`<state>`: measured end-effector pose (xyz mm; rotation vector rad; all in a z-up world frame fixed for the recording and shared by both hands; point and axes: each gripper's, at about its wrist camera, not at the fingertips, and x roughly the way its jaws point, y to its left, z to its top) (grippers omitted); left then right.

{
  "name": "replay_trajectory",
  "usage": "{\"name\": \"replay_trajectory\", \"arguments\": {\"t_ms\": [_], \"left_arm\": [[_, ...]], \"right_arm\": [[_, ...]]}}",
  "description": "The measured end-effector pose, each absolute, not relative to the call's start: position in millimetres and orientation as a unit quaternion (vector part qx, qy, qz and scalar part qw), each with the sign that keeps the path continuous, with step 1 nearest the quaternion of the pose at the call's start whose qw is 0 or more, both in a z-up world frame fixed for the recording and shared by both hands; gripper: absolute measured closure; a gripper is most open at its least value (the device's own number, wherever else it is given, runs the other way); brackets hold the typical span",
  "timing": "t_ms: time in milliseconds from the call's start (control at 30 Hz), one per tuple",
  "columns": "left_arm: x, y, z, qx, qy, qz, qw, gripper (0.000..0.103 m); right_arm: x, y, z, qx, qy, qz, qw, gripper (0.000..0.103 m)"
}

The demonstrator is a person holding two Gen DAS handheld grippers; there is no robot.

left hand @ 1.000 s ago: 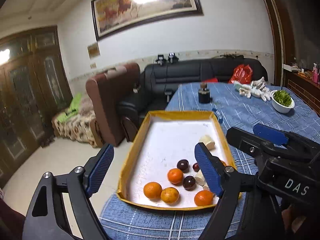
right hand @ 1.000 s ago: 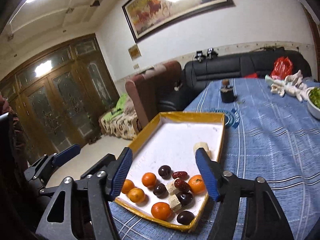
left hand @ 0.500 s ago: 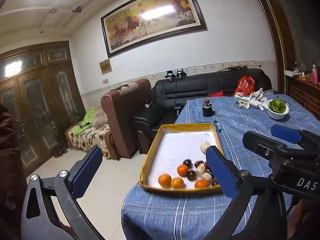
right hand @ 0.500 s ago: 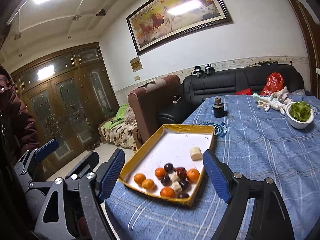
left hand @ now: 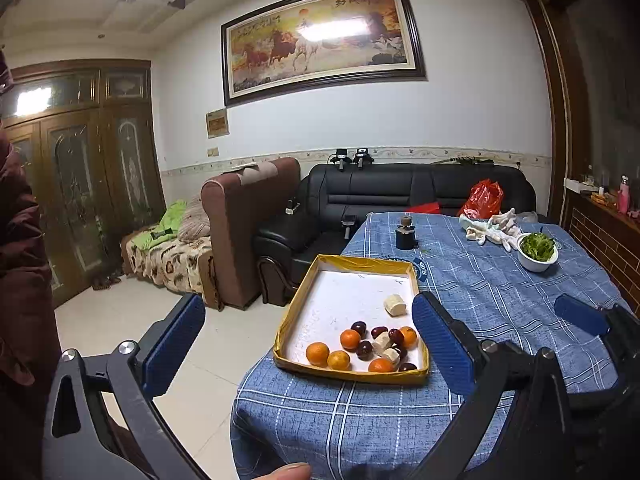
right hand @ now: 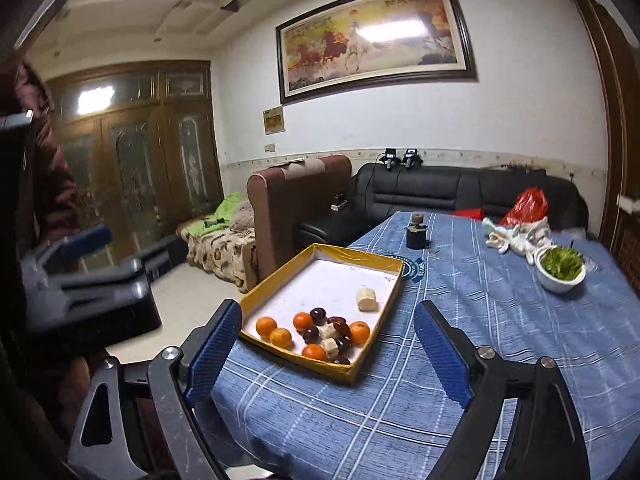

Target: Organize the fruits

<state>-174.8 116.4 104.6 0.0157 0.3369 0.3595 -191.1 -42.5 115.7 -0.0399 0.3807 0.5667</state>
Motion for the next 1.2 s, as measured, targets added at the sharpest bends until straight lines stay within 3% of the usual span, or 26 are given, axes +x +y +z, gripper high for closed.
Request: {"name": "replay_trajectory", "arguments": {"t_ms": [833,1200], "left_arm": [[-182,127,101,0.004,0.176,0.192,0.966,0.0],[-179,126,92,0.004,0.195,0.172,0.966,0.0]], "right_arm": [[-198,-42,121,-0.013,0.17,0.269,0.948,0.014],[-191,-36,112,-0.012,0.203,0.252,0.946,0.014]]}}
